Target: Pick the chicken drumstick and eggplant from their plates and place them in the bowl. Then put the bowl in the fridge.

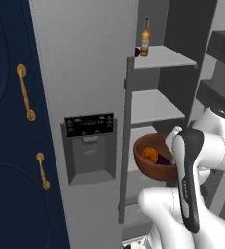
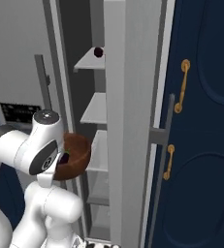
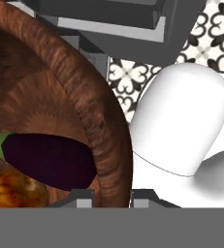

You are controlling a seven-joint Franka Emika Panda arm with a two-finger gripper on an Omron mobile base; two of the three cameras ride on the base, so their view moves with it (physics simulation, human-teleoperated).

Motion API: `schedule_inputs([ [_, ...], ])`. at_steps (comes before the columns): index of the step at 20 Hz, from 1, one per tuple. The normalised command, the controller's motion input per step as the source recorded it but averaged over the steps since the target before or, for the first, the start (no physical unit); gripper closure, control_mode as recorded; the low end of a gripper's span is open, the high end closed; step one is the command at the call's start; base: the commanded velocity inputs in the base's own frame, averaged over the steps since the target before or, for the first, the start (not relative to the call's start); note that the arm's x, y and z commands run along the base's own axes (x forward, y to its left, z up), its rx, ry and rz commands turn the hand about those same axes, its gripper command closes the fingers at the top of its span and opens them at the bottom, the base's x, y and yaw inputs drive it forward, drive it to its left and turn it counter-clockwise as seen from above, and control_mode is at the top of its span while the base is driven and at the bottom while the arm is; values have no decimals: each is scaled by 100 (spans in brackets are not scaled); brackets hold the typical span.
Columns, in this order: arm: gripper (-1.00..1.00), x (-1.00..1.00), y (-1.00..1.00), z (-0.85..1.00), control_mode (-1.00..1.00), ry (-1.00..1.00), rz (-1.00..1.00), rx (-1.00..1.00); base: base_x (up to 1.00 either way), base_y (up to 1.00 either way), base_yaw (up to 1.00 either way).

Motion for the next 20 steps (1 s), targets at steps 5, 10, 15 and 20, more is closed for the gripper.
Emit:
schedule_inputs([
  [5, 100, 0, 0, 0, 100, 0, 0, 0, 18, -13, 0],
  [10, 100, 4, -4, -2, -100, 0, -3, -6, 2, 0, 0],
  [15, 100, 34, -28, 7, -100, -8, -20, -15, 0, 0, 0],
  [20, 100, 72, -11, 24, -100, -10, 0, -1, 0, 0, 0],
])
